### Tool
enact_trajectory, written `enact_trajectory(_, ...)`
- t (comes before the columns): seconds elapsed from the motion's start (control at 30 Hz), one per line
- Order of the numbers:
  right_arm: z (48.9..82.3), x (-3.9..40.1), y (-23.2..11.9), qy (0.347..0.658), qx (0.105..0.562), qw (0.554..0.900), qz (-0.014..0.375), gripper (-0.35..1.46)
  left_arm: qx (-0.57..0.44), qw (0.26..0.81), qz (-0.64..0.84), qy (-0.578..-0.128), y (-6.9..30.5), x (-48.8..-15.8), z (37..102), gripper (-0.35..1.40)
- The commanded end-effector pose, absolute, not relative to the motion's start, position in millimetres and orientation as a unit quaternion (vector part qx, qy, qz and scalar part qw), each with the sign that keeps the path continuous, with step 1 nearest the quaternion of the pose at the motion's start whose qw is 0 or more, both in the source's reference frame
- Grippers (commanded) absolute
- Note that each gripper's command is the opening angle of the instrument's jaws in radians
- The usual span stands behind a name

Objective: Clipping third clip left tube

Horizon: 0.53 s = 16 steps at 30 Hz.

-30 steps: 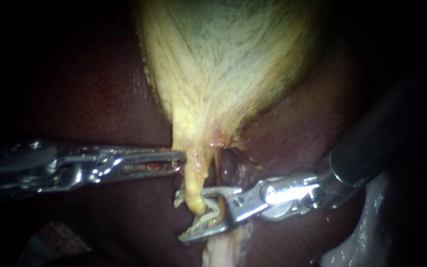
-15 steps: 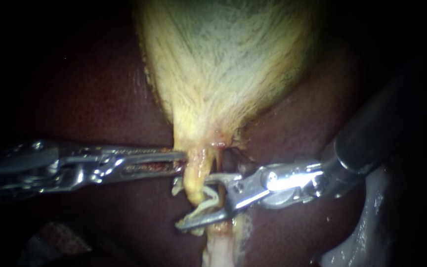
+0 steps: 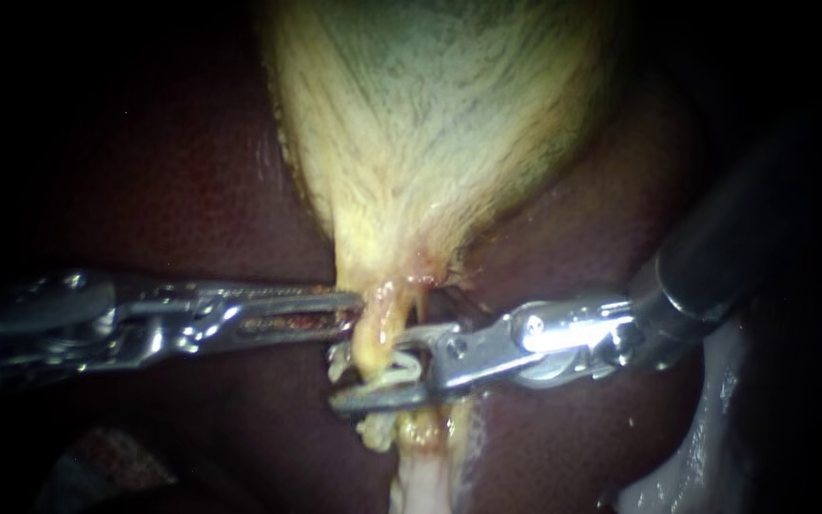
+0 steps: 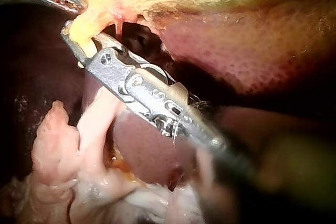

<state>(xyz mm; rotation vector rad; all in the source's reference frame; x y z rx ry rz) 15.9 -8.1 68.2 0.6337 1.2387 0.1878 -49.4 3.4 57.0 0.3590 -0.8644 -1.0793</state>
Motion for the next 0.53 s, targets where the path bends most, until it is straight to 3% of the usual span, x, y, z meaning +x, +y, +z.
enact_trajectory(0.03, 68.3, 15.9, -8.1, 0.569, 0.292, 0.764, 0.086, -0.34, 0.165, 0.756, -0.495, -0.396, 3.4, -49.4, 57.0, -0.35)
enact_trajectory(0.53, 68.5, 15.9, -8.5, 0.568, 0.293, 0.764, 0.087, -0.29, 0.164, 0.756, -0.495, -0.396, 3.4, -49.4, 57.0, -0.35)
